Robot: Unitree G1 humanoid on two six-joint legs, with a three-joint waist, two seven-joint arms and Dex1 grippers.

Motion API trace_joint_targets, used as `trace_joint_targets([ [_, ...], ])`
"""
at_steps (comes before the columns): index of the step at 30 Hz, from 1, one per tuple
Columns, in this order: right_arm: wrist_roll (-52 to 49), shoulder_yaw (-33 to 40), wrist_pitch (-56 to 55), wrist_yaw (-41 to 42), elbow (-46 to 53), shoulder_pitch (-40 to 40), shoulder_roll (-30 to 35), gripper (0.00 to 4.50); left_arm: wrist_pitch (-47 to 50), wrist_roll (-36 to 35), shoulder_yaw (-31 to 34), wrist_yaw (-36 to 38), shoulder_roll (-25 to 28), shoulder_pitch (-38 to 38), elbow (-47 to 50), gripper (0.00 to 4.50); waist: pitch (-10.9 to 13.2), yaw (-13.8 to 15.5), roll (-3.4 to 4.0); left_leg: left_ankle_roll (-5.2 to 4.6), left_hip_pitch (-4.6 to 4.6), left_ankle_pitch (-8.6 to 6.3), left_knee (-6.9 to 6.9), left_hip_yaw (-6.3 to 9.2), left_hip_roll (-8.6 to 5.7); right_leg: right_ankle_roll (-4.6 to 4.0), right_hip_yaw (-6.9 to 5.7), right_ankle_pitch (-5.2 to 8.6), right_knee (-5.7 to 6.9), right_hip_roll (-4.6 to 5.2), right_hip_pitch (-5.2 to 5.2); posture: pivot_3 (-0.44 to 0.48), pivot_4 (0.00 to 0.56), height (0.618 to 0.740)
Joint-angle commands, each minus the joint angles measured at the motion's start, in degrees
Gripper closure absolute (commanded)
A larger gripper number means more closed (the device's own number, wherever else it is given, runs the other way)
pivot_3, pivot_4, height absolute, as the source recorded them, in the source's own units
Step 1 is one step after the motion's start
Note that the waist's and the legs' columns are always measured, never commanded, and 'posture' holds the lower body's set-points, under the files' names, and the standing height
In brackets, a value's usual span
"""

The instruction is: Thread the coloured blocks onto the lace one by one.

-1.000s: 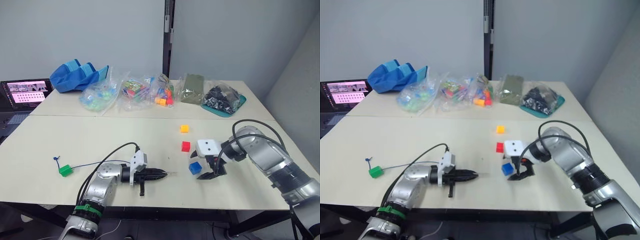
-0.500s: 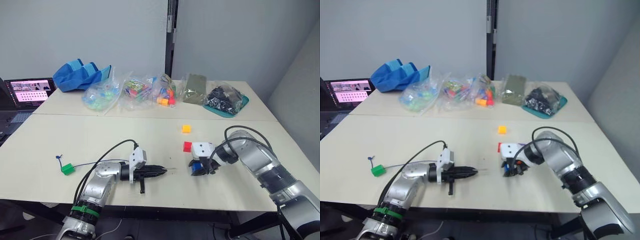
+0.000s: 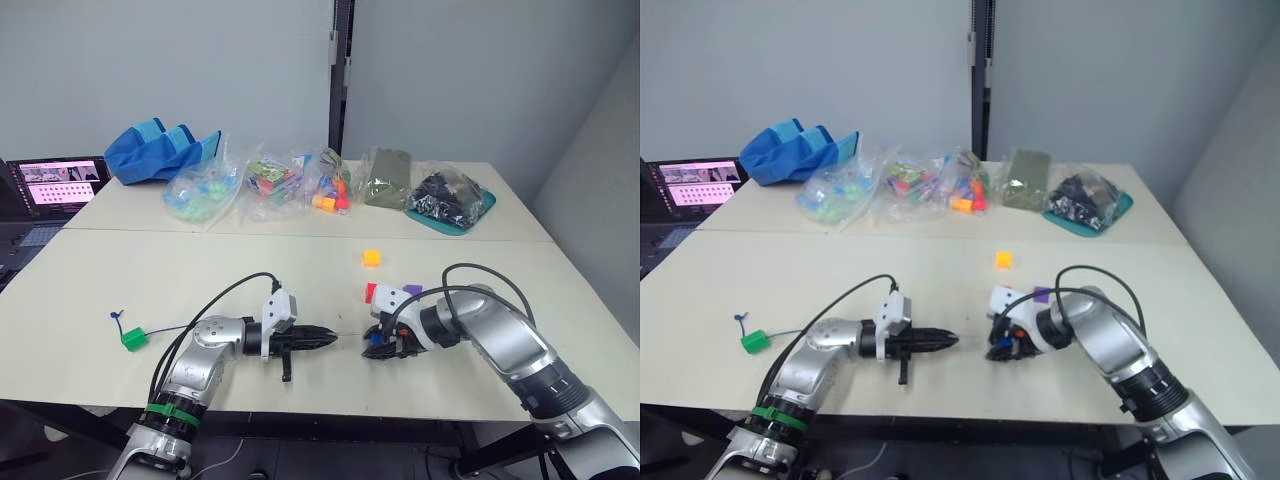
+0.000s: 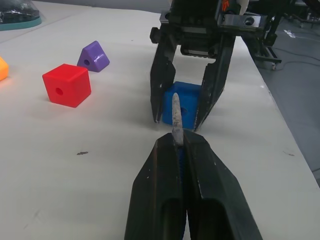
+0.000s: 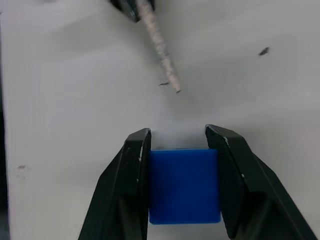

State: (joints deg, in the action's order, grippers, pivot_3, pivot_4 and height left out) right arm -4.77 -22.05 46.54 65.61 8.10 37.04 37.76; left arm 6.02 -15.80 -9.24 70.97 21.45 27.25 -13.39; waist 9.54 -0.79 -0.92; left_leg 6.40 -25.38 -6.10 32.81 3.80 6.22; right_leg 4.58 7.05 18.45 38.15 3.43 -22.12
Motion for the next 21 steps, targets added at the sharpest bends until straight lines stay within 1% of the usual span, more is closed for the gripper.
trace_joint_targets([
  [1,-1.55,1.64,-0.85,-0.03,3.19,-0.59,1.29,1.33,-0.63,-0.33,-0.32,0.84,0.42,1.51,0.57,4.50,0.00,0.00,0.00,0.00,0.00,0.00,0.00,0.00,0.00,0.00,0.00,0.00,0.00,0.00,0.00,0.000,0.150,0.740],
  [3,-2.22,2.19,-2.48,1.05,4.70,-0.99,2.97,0.63,-0.62,-0.31,-0.49,0.96,0.54,1.66,0.44,4.50,0.00,0.06,0.00,0.00,0.00,0.00,0.00,0.00,0.00,0.00,0.00,0.00,0.00,0.00,0.00,0.000,0.150,0.740],
  [8,-0.97,1.60,-3.74,0.18,5.23,-0.70,5.63,0.63,-1.00,-0.06,-1.11,1.41,0.75,1.97,-0.27,4.50,0.00,0.02,0.00,0.00,-0.01,0.00,0.01,0.00,0.00,0.00,0.00,0.00,-0.01,0.00,0.00,0.000,0.150,0.740],
  [13,-1.52,1.08,-3.53,0.00,5.22,-0.88,5.65,0.63,-1.35,0.32,-1.70,1.48,0.65,2.37,-0.76,4.50,0.00,-0.14,0.00,-0.01,-0.01,0.00,0.00,0.00,0.00,0.00,0.01,0.00,0.00,0.00,-0.01,0.000,0.150,0.740],
  [16,-0.11,0.18,-4.54,-1.18,4.20,-1.59,5.56,1.44,-2.31,2.36,-2.93,0.81,1.02,3.01,-1.82,4.50,0.00,-0.06,0.00,-0.01,-0.01,0.00,0.01,0.00,0.00,0.00,0.00,0.00,-0.01,0.00,-0.01,0.000,0.150,0.740],
  [21,-1.13,0.53,-3.43,-1.32,5.39,-2.29,5.48,3.11,-2.78,3.78,-3.92,0.53,0.78,3.77,-2.86,4.50,0.00,-0.04,0.00,-0.01,-0.02,0.00,0.01,0.00,0.00,0.00,0.01,0.00,-0.02,0.00,-0.01,0.000,0.150,0.740],
])
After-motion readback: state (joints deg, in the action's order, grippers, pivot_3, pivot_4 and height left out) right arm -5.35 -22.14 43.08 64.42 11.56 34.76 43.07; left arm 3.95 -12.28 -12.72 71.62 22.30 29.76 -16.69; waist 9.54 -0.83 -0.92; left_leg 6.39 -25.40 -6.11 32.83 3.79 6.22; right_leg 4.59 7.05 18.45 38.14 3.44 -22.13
